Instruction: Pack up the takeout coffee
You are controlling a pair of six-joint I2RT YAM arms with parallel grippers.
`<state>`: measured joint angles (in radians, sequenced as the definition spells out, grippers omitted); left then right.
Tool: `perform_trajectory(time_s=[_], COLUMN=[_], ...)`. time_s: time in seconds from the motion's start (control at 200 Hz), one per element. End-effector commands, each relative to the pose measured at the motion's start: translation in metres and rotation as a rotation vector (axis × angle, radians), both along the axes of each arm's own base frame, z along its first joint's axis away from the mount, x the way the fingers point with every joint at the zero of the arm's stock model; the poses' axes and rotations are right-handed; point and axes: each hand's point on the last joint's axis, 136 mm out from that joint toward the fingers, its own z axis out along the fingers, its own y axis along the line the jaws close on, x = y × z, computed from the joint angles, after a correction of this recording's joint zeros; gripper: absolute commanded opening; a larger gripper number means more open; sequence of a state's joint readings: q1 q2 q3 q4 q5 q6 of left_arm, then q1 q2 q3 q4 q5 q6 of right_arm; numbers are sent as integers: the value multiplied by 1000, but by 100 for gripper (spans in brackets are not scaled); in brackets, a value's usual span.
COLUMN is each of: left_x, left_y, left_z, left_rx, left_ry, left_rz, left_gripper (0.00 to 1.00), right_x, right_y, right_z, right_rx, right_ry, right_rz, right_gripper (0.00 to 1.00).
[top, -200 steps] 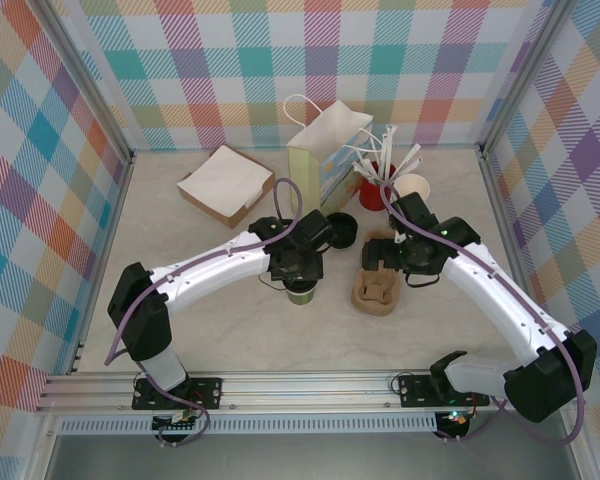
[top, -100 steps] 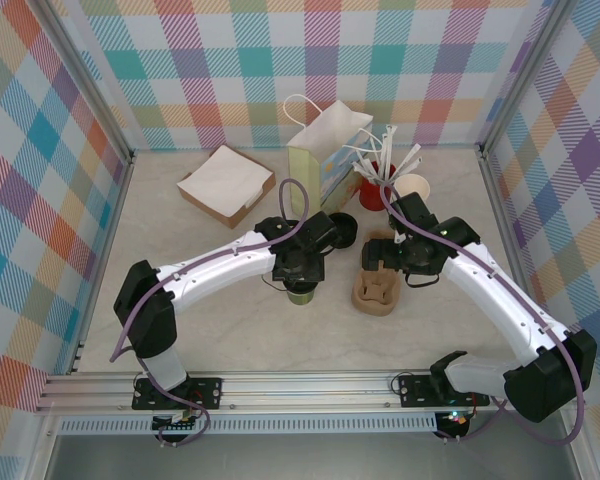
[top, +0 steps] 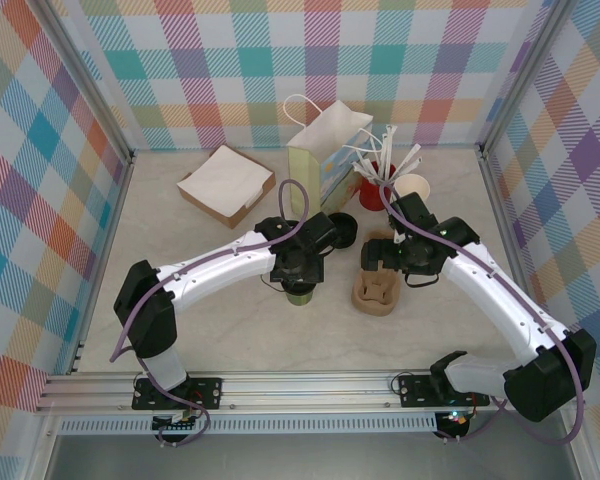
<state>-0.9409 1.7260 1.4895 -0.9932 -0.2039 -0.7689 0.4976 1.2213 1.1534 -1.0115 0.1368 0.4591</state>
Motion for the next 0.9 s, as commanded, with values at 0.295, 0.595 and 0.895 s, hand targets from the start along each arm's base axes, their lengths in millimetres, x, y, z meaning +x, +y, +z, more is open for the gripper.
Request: perform_trajectory(time_s=[0.295,0.595,0.895], left_x=[-3,-4,-5], left_y=[6,3,-3], left_z=[12,25,16], left_rx=[21,-31,-33], left_ry=[-29,-45,-18], left_rz=[-4,-8,-20], left_gripper=[77,82,83], right_x=[-2,-1,-1], right_y=[5,11,13], right_z=[0,3,4], right_rx=[22,46,50], right_ry=[23,26,34], right_rz=[17,38,45], right_gripper=[100,100,100])
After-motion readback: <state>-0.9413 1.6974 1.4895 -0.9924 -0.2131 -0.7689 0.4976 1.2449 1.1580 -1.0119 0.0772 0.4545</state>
